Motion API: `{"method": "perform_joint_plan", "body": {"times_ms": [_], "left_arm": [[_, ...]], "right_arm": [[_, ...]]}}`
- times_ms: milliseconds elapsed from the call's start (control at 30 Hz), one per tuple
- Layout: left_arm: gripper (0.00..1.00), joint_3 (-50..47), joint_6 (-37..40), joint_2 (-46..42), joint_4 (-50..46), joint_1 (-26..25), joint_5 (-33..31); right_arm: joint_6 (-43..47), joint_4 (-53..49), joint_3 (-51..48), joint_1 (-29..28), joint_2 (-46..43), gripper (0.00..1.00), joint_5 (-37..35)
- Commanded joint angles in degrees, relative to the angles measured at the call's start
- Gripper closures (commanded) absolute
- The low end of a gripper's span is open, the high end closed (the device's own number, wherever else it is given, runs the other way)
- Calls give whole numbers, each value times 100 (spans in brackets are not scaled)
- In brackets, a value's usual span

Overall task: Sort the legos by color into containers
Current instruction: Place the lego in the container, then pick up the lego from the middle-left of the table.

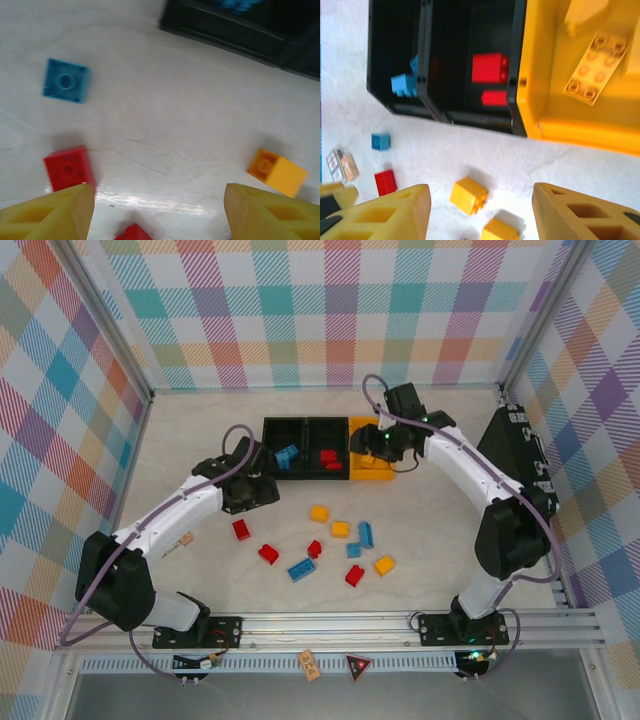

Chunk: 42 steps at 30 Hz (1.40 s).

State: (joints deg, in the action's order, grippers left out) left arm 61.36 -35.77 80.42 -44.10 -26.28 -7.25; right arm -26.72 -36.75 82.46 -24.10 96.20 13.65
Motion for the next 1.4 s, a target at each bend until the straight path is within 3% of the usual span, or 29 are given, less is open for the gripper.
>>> {"method": "perform_joint_plan", "body": {"times_ms": [0,300,733,867,1133,1367], "left_arm": [[30,-97,-234,3,-450,136,-313],[27,-656,-703,341,-357,171,-478],[25,-1008,-810,861,3,173,-563],[31,-1064,-786,1058,114,175,-629],[65,-1011,-565,1129,235,174,-556],[67,-499,-161,895,-21,107,-440]], "right_arm": [[149,362,-406,-197,-411,44,245],[365,1128,-1573,-846,-1128,44,546],[246,1317,-1886,-1115,-1042,43,753],[230,1296,-1825,-1132,-999,44,701],[172,1281,-1820,-1176,-946,44,585],[137,1241,-1844,-1170,-1050,44,374]]}}
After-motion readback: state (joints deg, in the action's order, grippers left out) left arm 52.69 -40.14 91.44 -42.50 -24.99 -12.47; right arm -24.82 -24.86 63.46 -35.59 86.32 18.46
